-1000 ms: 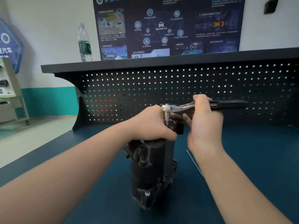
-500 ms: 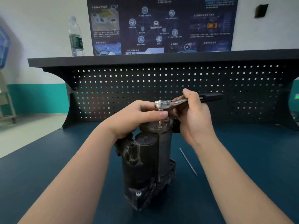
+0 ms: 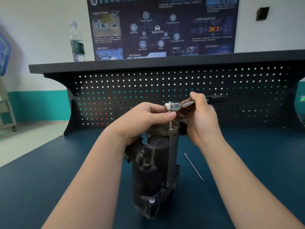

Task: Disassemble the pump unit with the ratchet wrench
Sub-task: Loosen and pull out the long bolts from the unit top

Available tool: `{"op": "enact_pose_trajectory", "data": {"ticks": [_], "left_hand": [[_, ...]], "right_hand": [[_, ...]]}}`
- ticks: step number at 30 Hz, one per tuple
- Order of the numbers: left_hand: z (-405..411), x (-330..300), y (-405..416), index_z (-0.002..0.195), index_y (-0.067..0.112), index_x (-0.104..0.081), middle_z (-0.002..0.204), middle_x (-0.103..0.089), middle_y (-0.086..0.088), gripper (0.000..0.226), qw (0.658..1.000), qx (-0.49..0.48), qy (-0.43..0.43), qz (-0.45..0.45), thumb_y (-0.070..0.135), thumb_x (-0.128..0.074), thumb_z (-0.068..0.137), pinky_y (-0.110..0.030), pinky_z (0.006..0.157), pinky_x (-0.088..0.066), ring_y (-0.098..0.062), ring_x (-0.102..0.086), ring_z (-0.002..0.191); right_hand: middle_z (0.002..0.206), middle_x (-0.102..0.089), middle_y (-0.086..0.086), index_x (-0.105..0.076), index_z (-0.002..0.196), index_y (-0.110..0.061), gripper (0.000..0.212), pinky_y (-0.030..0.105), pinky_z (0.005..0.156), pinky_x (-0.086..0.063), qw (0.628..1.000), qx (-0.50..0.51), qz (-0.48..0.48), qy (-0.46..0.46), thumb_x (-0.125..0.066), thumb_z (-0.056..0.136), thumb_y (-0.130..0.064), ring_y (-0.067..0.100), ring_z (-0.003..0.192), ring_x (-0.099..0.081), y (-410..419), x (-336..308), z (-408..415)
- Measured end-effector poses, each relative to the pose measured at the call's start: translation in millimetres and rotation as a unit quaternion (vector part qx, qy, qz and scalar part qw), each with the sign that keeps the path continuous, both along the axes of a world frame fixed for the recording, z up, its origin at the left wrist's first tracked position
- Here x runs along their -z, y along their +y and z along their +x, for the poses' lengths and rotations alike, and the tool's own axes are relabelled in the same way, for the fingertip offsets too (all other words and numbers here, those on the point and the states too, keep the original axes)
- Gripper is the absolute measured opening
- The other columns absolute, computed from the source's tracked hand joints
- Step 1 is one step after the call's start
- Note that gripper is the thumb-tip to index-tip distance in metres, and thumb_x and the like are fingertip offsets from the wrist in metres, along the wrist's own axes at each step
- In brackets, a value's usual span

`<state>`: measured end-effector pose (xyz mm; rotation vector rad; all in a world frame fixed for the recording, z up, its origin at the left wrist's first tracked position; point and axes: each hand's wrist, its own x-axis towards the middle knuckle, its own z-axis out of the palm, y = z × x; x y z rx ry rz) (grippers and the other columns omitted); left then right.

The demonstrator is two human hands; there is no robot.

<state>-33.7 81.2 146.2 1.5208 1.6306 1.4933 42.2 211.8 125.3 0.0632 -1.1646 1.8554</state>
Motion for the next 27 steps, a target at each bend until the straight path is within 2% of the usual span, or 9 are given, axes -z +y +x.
{"op": "enact_pose_trajectory", "data": {"ticks": [5, 8, 13, 15, 17, 19, 23, 25, 27], "left_hand": [[0.4, 3.4, 0.6, 0.083, 0.014, -0.078, 0.082, -0.075, -0.004, 0.023, 1.0, -0.013, -0.003, 0.002, 0.031, -0.07, 0.069, -0.018, 0.066, -0.052, -0.011, -0.069, 0.074], [-0.2, 3.6, 1.2, 0.08, 0.016, -0.079, 0.079, -0.075, -0.004, 0.021, 0.999, -0.036, 0.006, 0.006, 0.032, -0.069, 0.07, -0.016, 0.064, -0.051, -0.009, -0.069, 0.072], [-1.4, 3.9, 0.3, 0.088, 0.015, -0.078, 0.087, -0.075, -0.008, 0.025, 0.999, -0.036, 0.011, 0.008, 0.031, -0.071, 0.071, -0.019, 0.068, -0.053, -0.014, -0.07, 0.078], [-1.3, 3.8, -0.8, 0.092, 0.015, -0.078, 0.09, -0.076, -0.008, 0.026, 1.0, -0.027, 0.004, 0.006, 0.03, -0.07, 0.073, -0.02, 0.07, -0.053, -0.014, -0.07, 0.081], [-0.2, 3.3, -1.5, 0.092, 0.017, -0.078, 0.09, -0.076, -0.005, 0.026, 1.0, -0.02, 0.005, 0.002, 0.032, -0.069, 0.073, -0.02, 0.072, -0.053, -0.012, -0.069, 0.081], [1.9, 2.7, -1.5, 0.089, 0.019, -0.079, 0.089, -0.076, 0.0, 0.023, 1.0, -0.011, 0.01, 0.005, 0.032, -0.068, 0.073, -0.017, 0.072, -0.052, -0.007, -0.068, 0.081], [3.4, 2.6, 1.0, 0.082, 0.02, -0.079, 0.086, -0.076, 0.001, 0.021, 0.999, -0.027, 0.034, 0.009, 0.035, -0.07, 0.071, -0.015, 0.069, -0.051, -0.005, -0.067, 0.077], [0.4, 4.2, 2.9, 0.083, 0.019, -0.079, 0.084, -0.075, -0.003, 0.025, 0.999, -0.041, 0.033, 0.012, 0.037, -0.071, 0.068, -0.018, 0.069, -0.053, -0.008, -0.067, 0.075], [-2.0, 5.5, 4.2, 0.087, 0.017, -0.079, 0.086, -0.075, -0.004, 0.026, 0.999, -0.036, 0.034, 0.014, 0.035, -0.071, 0.07, -0.02, 0.071, -0.054, -0.011, -0.068, 0.078]], "right_hand": [[0.061, -0.062, 0.002, -0.059, 0.062, -0.017, 0.034, 0.026, 0.051, -0.048, 1.0, -0.004, -0.022, -0.01, -0.055, 0.095, -0.023, 0.018, 0.057, -0.06, 5.5, -2.0, 4.0], [0.055, -0.055, -0.006, -0.057, 0.056, -0.022, 0.036, 0.024, 0.055, -0.04, 0.987, 0.128, -0.001, 0.099, -0.059, 0.092, -0.023, 0.01, 0.052, -0.05, -5.6, 6.9, 4.6], [0.062, -0.039, -0.011, -0.043, 0.075, -0.017, 0.019, 0.012, 0.056, -0.035, 0.825, 0.326, 0.387, 0.25, -0.049, 0.092, -0.015, -0.004, 0.055, -0.044, -16.9, 13.9, 17.5], [0.058, -0.041, -0.01, -0.041, 0.074, -0.017, 0.02, 0.013, 0.051, -0.035, 0.85, 0.311, 0.369, 0.21, -0.048, 0.093, -0.017, -0.003, 0.051, -0.045, -10.1, 9.0, 19.5], [0.049, -0.047, -0.005, -0.044, 0.071, -0.014, 0.024, 0.018, 0.042, -0.031, 0.953, 0.179, 0.199, 0.142, -0.049, 0.093, -0.021, 0.007, 0.04, -0.043, -6.5, 2.3, 19.8], [0.045, -0.047, 0.0, -0.046, 0.067, -0.011, 0.03, 0.02, 0.043, -0.023, 0.998, -0.004, 0.044, 0.049, -0.045, 0.095, -0.022, 0.011, 0.033, -0.035, 3.2, -2.1, 16.9], [0.045, -0.043, -0.001, -0.048, 0.058, -0.013, 0.034, 0.022, 0.044, -0.017, 0.997, -0.043, -0.052, 0.028, -0.045, 0.092, -0.016, 0.01, 0.033, -0.029, 5.2, -2.5, 11.5], [0.047, -0.044, -0.003, -0.045, 0.058, -0.015, 0.03, 0.019, 0.041, -0.024, 0.986, 0.098, 0.037, 0.129, -0.049, 0.087, -0.014, 0.011, 0.036, -0.036, -9.6, 4.4, 13.2], [0.052, -0.044, -0.015, -0.041, 0.066, -0.016, 0.025, 0.016, 0.044, -0.032, 0.908, 0.261, 0.25, 0.214, -0.052, 0.087, -0.011, 0.003, 0.043, -0.043, -16.9, 8.9, 17.6]]}}
